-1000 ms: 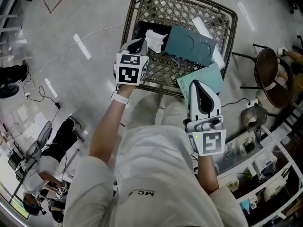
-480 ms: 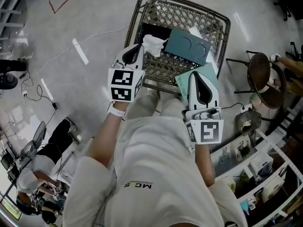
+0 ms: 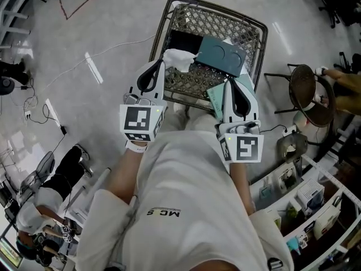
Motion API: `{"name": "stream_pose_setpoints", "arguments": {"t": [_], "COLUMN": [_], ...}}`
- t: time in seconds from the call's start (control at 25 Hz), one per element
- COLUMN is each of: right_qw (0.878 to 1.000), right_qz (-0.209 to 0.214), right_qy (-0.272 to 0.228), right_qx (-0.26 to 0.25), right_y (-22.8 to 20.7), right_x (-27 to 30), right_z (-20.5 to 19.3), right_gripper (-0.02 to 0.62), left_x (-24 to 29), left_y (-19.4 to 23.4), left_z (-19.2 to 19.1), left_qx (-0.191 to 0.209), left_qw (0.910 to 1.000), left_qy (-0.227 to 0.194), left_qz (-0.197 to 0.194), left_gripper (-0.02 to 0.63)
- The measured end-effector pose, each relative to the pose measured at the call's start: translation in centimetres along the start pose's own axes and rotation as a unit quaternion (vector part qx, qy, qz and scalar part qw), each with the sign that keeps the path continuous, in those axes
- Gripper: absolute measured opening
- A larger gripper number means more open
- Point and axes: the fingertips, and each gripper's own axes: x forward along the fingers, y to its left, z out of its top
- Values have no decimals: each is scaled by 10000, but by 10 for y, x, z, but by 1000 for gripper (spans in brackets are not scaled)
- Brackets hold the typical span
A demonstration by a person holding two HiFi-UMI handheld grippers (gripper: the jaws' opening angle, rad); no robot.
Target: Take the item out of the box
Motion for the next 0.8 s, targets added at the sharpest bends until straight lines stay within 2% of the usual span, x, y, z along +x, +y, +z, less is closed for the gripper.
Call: {"name": "stream_pose_setpoints", "arguments": {"t": [0.24,0.52,0.8], "right_qw": [9998,9996,9997], "right_qz": [-66,-30,-19], "right_qy": [-174,-187,-94], "right_qx": [-87,-186,-204], "right_y": [3,13,19], "right_x": [-7,-6,-7], "right_z": [13,17,12], "right_gripper": [15,15,15], "left_x": [-35,-48,-49], "left_y": [-9,-19,-32], "left_z": [17,18,20], "left_qx": [7,-150,-131], "left_qw": [9996,9992,9987], "left_qy": [-293,-350,-371], "left_qz": [8,-127,-335], "left_gripper": [23,23,23]}}
